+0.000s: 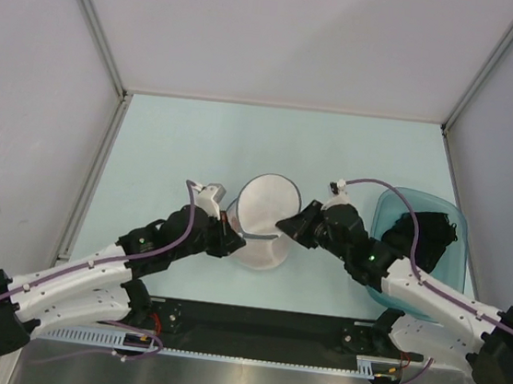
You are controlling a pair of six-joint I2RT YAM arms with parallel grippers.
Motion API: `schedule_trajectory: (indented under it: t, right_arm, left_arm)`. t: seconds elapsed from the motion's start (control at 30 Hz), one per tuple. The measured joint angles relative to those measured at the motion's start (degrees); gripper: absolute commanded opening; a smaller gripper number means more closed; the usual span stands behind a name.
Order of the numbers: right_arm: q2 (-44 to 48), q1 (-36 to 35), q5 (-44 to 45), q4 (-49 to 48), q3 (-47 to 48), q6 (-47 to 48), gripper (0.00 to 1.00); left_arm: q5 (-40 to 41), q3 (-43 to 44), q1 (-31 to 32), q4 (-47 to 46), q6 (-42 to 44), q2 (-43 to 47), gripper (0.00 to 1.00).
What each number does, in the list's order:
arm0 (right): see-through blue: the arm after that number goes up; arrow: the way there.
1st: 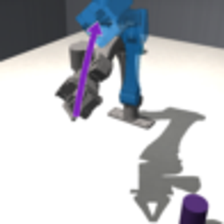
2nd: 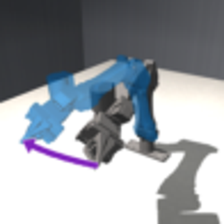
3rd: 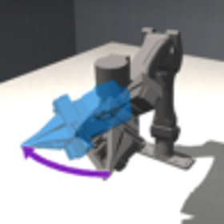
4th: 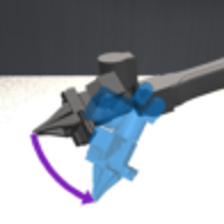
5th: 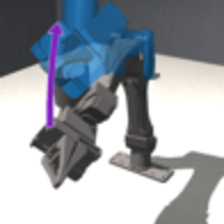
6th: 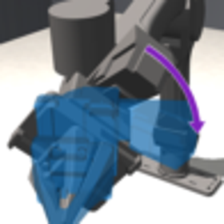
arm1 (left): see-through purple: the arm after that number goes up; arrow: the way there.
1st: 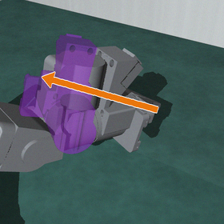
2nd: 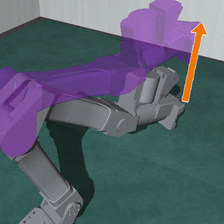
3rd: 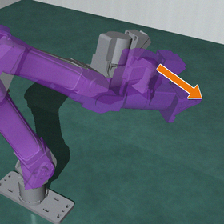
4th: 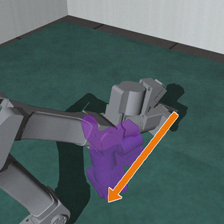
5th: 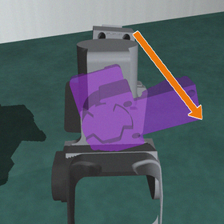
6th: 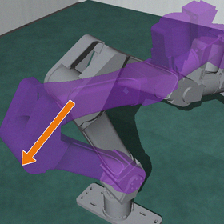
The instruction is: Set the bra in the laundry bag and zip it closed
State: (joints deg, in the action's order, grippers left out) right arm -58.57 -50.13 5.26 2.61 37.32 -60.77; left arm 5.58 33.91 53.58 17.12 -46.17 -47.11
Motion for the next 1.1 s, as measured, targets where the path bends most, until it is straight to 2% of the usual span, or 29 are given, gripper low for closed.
schedule_trajectory:
  t: [0.07,0.13,0.17,0.23,0.27,0.37,0.5,0.63,0.77,0.93,1.1]
  right_arm:
    - [-0.8,3.5,-5.0,-1.0,-0.1,4.0,0.00]
    - [-2.9,6.7,-10.4,-1.7,0.5,7.9,0.07]
    - [-4.6,8.3,-13.0,-1.6,1.5,9.8,0.23]
    - [-8.7,10.8,-16.6,0.3,4.9,13.0,0.45]
    - [-10.8,11.4,-17.1,2.8,7.5,14.3,0.61]
    - [-14.6,12.5,-15.3,10.8,15.2,16.5,0.85]
    - [-9.2,12.8,-9.6,18.4,15.5,14.8,0.89]
    - [3.1,12.1,-4.5,25.6,10.6,8.9,0.88]
    - [10.4,5.7,-1.5,27.7,6.0,-0.8,0.84]
    - [11.1,-5.2,3.7,25.3,1.2,-13.2,0.78]
    - [7.1,-7.2,7.6,19.7,-0.5,-19.5,0.75]
  left_arm:
    - [-2.7,-1.4,-1.3,-1.6,1.4,0.5,0.00]
    - [-5.8,-2.3,-1.7,-3.8,2.3,0.7,0.00]
    - [-7.0,-2.7,-1.8,-4.9,2.7,0.7,0.00]
    - [-8.9,-3.2,-2.1,-7.1,2.8,0.0,0.00]
    - [-9.9,-3.3,-2.2,-8.6,2.7,-0.8,0.00]
    - [-11.9,-3.6,-2.4,-12.2,2.4,-2.8,0.00]
    - [-14.1,-3.8,-2.4,-17.4,1.4,-5.8,0.00]
    - [-16.8,-3.8,-2.3,-21.3,0.9,-9.1,0.00]
    - [-18.9,-3.8,-2.3,-23.1,0.1,-10.9,0.00]
    - [-19.6,-3.8,-2.1,-24.4,-0.6,-11.0,0.00]
    - [-19.6,-4.0,-1.3,-25.2,-1.4,-11.0,0.00]
